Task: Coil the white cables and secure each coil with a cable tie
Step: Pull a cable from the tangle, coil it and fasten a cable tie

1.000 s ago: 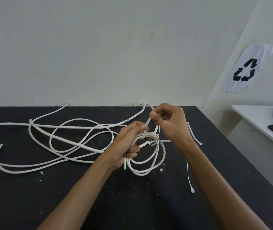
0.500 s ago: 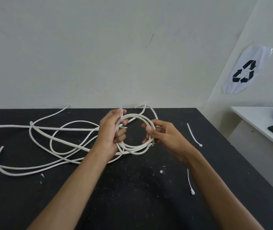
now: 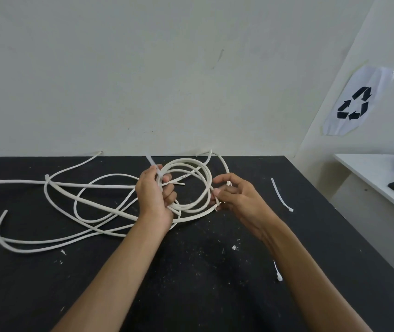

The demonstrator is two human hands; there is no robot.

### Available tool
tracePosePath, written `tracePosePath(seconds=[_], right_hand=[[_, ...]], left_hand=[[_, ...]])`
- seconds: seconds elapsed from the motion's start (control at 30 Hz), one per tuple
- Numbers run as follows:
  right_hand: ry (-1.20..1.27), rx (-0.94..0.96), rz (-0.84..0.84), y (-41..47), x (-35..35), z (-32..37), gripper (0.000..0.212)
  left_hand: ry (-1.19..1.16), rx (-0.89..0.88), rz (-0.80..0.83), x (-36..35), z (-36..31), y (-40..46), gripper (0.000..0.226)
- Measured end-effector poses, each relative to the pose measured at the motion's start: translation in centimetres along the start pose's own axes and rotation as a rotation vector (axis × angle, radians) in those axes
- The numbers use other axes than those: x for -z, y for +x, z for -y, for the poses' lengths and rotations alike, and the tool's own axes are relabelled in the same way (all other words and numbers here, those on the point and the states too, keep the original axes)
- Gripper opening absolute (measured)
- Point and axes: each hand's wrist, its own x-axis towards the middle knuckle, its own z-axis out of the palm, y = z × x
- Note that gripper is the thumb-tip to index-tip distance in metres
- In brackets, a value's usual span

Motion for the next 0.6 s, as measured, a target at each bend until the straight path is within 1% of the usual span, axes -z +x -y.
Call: tracePosePath(seconds=[0.07,0.1,0.17,0.2,0.23,0.4,0.53,0.6], right_hand=[[0.067,-0.041,-0.046,-0.3,-1.8,-0.5,0.017],[0.149,-0.073,-0.072,-0.4,-2.7,-0.7,0.016],[0.360,-0.145,-0.098,-0.5,-4.1,-0.8,0.019],[0.430,-0.158,-0.104,-0.4,-4.3,-0.7,0.020],[0.450,-0.152,-0.116,-0.4,-4.3,-0.7,0.021],[0.359,-0.107,-0.156,-0.6,-3.4,-0.3,0.021],[0.208,-0.032,-0.099,-0.8,-2.7,-0.4,0.021],[0.097,0.027,-0.070,-1.0,-3.1,-0.6,0.029]], left_hand=[[-0.102,-0.039,-0.100,-0.4,1.1,-0.1,0.012],[-0.142,-0.063,-0.132,-0.6,1.7,-0.2,0.011],[-0.199,-0.100,-0.157,-0.9,2.7,-0.5,0.010],[-0.215,-0.108,-0.154,-0.9,3.1,-0.6,0.011],[-0.225,-0.110,-0.141,-0.8,3.2,-0.7,0.012],[-0.165,-0.086,-0.043,0.5,2.8,-0.4,0.019],[-0.192,-0.047,-0.010,1.2,3.2,-0.7,0.025],[-0.252,-0.040,-0.025,0.9,3.4,-0.9,0.027]])
